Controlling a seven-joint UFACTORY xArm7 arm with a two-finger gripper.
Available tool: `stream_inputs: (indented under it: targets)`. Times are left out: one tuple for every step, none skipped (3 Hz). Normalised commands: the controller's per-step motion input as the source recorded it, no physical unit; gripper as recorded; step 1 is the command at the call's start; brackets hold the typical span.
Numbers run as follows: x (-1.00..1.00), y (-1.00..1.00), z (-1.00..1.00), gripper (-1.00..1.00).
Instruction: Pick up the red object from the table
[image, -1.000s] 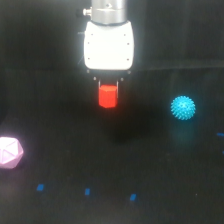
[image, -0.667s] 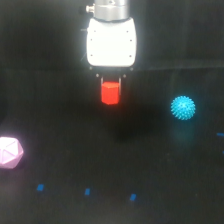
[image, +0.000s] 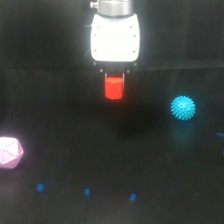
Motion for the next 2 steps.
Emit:
stream_inputs:
  targets:
    - [0.32, -0.09, 0.05, -1.00]
    - [-0.13, -0.32, 0.20, -1.00]
